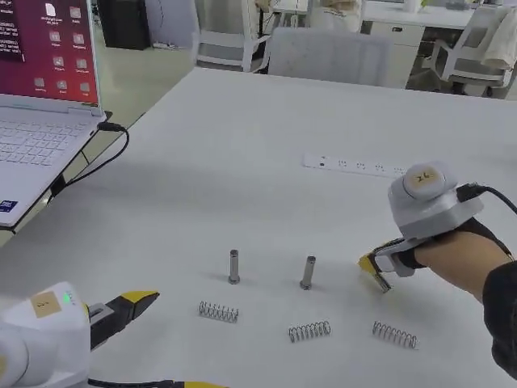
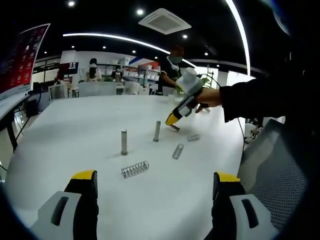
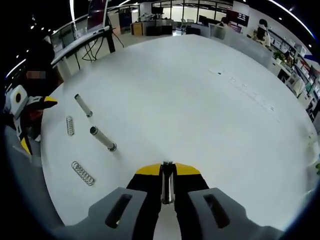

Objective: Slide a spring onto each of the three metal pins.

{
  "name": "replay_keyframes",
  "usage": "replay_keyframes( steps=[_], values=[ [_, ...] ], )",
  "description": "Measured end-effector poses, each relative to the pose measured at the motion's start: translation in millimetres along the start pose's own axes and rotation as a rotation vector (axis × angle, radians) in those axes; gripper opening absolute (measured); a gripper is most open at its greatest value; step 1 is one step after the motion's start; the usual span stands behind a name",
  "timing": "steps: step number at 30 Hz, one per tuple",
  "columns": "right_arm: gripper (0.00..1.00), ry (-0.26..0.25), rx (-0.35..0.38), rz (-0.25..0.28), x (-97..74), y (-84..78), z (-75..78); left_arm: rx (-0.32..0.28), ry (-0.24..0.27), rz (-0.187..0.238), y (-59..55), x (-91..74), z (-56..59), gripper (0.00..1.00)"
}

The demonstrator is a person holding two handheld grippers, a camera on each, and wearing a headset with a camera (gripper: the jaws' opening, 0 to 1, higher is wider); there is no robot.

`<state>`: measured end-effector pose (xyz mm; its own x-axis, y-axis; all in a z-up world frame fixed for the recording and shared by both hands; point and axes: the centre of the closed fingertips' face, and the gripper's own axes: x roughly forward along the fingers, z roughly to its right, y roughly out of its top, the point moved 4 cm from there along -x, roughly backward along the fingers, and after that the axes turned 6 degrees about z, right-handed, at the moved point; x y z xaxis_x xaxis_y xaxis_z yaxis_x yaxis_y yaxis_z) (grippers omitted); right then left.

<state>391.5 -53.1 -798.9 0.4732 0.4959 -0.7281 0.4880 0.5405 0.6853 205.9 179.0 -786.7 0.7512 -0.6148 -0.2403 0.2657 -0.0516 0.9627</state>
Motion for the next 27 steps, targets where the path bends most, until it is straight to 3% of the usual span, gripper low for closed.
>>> replay_keyframes(
  steps=[11, 27],
  values=[
    [0.06, -0.028, 0.017, 0.034, -20.6, -2.2, -0.3, 0.027, -0.020, 0.012, 8.5, 0.3, 3.7, 0.93],
    [0.06, -0.052, 0.032, 0.056, -33.6, -11.2, 0.5, 0.047, -0.036, 0.019, 12.9, -1.9, 6.1, 0.93]
  ],
)
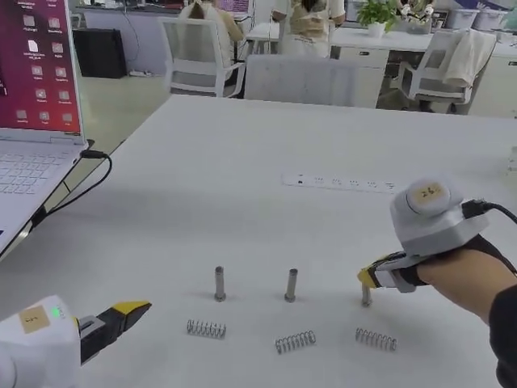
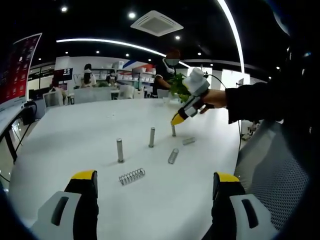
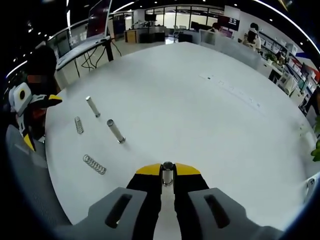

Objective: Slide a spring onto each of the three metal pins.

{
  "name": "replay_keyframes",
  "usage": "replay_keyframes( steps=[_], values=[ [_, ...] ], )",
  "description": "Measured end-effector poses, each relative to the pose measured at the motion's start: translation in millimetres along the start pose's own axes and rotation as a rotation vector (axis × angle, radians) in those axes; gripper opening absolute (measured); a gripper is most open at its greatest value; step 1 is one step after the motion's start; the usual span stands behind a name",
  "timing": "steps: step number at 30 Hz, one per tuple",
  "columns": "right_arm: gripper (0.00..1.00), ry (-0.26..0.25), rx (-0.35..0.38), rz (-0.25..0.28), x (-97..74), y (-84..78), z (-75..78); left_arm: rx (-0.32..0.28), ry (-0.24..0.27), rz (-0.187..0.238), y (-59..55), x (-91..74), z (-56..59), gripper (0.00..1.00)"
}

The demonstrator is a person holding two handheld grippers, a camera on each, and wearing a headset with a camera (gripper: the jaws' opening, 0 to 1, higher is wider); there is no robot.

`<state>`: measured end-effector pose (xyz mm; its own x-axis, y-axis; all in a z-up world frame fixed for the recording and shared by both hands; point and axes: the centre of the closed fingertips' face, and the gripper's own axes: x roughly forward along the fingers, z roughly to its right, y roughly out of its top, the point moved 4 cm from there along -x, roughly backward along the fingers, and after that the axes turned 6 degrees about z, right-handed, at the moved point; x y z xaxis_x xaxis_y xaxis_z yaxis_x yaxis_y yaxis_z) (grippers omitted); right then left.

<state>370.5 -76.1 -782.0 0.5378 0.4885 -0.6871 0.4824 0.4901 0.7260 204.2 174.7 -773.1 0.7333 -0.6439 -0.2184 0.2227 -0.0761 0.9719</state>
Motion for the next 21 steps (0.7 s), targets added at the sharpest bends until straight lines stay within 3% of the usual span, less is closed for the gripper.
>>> replay_keyframes(
  steps=[21],
  values=[
    [0.06, 0.005, 0.023, 0.007, -9.4, -9.7, -1.2, 0.004, -0.013, -0.016, -2.4, 1.3, 5.4, 0.93]
  ],
)
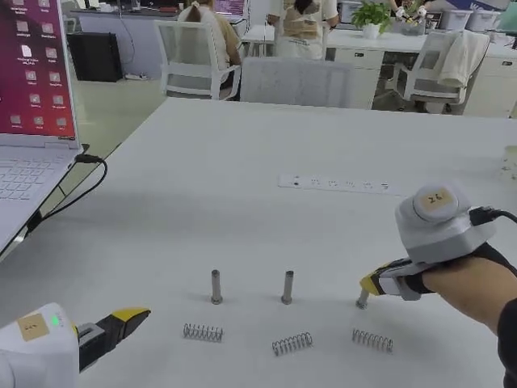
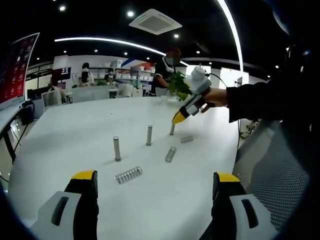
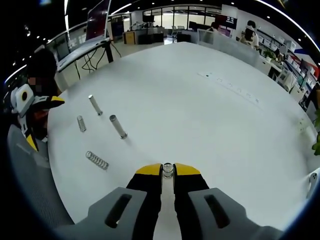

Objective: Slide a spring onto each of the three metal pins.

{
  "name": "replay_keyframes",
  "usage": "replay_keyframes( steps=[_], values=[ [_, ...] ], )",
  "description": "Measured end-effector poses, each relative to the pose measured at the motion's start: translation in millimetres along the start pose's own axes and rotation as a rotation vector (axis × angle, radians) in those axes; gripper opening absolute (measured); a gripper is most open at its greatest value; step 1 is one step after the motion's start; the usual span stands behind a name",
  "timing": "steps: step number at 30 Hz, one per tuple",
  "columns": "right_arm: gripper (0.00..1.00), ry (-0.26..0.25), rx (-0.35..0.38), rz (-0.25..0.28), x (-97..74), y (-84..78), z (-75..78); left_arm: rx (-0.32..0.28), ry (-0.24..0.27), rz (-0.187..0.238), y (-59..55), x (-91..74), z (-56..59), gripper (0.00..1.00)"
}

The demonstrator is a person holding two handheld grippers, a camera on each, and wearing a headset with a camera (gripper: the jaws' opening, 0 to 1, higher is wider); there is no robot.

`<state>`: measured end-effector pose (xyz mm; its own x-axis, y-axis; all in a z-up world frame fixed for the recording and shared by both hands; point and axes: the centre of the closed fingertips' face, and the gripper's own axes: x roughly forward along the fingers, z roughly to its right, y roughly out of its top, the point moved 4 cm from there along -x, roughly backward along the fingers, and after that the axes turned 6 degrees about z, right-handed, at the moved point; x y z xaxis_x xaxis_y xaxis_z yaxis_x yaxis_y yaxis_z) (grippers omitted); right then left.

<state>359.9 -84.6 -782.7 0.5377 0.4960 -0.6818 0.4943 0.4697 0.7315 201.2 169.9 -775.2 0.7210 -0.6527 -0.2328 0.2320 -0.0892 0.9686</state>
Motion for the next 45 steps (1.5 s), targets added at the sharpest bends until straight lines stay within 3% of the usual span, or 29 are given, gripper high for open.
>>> replay_keyframes(
  steps=[19, 37, 45],
  values=[
    [0.11, 0.015, -0.024, 0.010, -1.3, 1.6, -1.9, 0.001, 0.000, -0.001, -0.3, -1.0, 2.9, 0.93],
    [0.15, -0.011, -0.051, 0.032, -26.3, -6.6, 4.0, -0.003, -0.009, -0.008, -3.1, 3.3, 3.4, 0.92],
    [0.15, 0.043, -0.094, 0.006, -35.7, -11.7, -11.5, -0.008, -0.013, -0.010, -4.3, 5.2, 3.7, 0.92]
  ],
)
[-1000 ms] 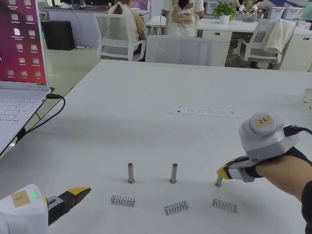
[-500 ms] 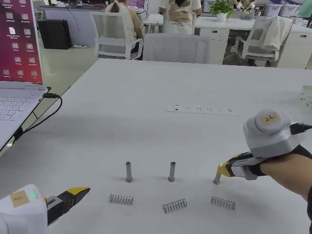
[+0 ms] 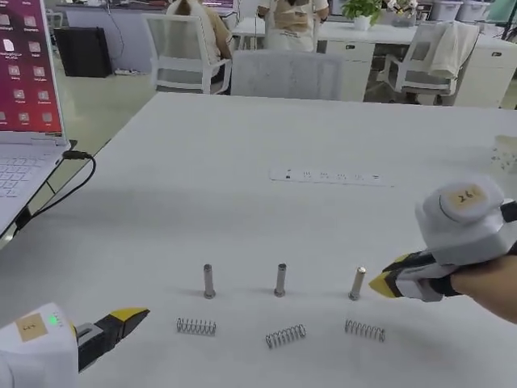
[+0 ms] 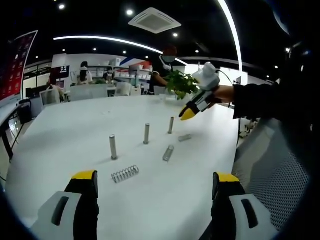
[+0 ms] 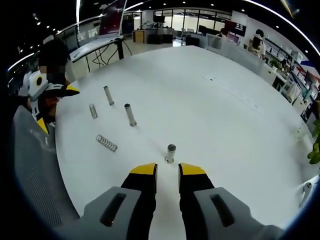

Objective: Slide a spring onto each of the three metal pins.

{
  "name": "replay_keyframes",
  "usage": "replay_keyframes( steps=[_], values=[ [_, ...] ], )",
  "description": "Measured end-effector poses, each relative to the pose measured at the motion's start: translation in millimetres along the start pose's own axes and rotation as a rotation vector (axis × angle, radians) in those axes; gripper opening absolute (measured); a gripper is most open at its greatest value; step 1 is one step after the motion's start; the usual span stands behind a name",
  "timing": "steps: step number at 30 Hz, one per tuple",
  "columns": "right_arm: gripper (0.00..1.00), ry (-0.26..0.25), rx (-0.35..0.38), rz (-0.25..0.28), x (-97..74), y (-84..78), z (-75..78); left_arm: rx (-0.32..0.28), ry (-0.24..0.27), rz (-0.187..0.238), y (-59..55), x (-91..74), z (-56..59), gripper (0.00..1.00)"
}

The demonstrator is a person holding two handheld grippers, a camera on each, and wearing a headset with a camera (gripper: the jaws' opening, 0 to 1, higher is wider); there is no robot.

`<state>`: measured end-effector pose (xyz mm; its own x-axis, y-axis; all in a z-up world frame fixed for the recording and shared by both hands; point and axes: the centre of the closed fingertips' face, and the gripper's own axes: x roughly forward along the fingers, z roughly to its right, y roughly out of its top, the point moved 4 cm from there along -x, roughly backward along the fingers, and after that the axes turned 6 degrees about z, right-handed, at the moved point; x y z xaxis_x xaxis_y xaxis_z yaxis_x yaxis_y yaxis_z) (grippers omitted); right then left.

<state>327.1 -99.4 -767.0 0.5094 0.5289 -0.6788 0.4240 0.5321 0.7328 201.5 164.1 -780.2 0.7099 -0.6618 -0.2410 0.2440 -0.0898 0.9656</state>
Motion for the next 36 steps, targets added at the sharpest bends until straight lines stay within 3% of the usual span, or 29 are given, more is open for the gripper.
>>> replay_keyframes(
  steps=[13, 36],
  values=[
    [0.15, 0.177, -0.107, -0.107, 13.7, -15.4, -32.7, -0.004, 0.001, -0.003, -1.1, -0.1, -0.6, 0.92],
    [0.12, 0.255, -0.283, -0.264, 42.8, -27.8, -40.3, -0.014, 0.020, -0.009, -3.5, -2.4, 0.1, 0.91]
  ],
)
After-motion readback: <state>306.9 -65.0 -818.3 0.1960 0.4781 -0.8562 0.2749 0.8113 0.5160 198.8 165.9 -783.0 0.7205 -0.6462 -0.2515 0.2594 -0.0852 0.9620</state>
